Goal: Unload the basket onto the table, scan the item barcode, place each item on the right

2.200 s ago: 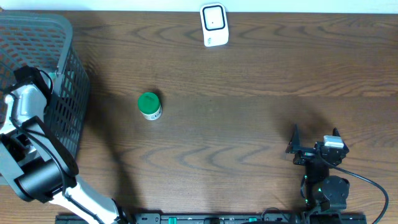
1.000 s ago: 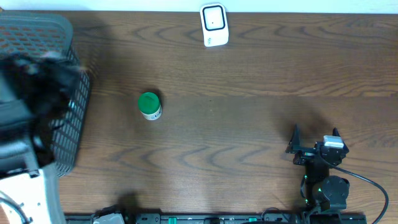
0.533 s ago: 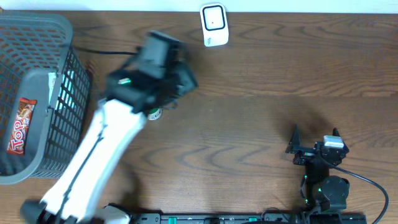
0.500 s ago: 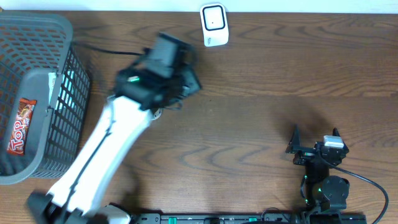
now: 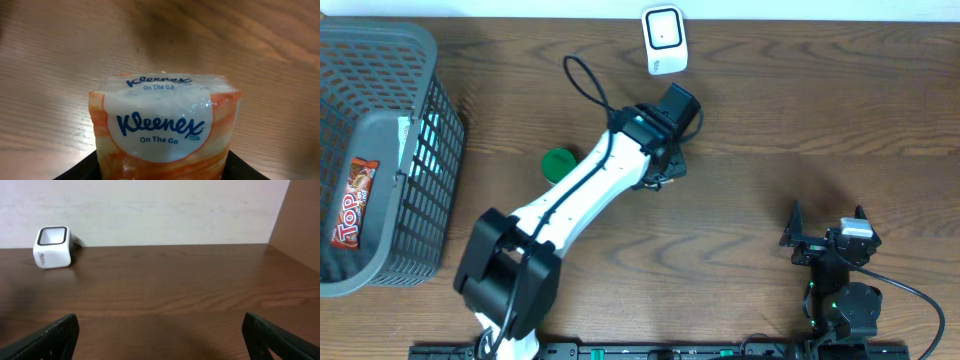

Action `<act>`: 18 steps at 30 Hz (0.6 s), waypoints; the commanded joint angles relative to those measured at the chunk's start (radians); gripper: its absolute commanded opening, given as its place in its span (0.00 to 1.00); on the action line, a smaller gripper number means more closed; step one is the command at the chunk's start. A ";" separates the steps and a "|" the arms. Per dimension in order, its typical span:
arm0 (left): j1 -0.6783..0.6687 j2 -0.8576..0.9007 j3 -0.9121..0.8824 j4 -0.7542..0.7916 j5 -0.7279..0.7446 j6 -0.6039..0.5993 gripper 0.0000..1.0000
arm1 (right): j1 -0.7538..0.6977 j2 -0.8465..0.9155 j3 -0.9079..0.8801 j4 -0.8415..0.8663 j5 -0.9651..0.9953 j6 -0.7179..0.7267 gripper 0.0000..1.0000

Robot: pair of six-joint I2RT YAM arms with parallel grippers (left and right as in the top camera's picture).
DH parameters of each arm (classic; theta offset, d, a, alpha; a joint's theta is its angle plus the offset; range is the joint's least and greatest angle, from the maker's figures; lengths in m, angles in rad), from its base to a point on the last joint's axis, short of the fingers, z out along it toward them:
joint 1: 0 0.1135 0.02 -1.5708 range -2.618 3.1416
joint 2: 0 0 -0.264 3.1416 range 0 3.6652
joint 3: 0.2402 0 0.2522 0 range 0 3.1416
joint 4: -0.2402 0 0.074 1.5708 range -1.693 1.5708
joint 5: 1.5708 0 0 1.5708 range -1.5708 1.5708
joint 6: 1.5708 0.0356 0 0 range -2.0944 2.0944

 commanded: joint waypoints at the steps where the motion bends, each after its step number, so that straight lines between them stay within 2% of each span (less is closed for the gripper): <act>1: -0.001 0.020 0.008 0.000 -0.048 -0.006 0.56 | 0.007 0.000 -0.003 -0.001 -0.001 -0.011 0.99; 11: 0.000 0.023 0.003 0.002 -0.201 -0.005 0.56 | 0.007 0.000 -0.003 -0.001 -0.001 -0.011 0.99; 18: 0.000 0.039 -0.033 0.086 -0.256 -0.005 0.56 | 0.007 0.000 -0.003 -0.001 -0.001 -0.011 0.99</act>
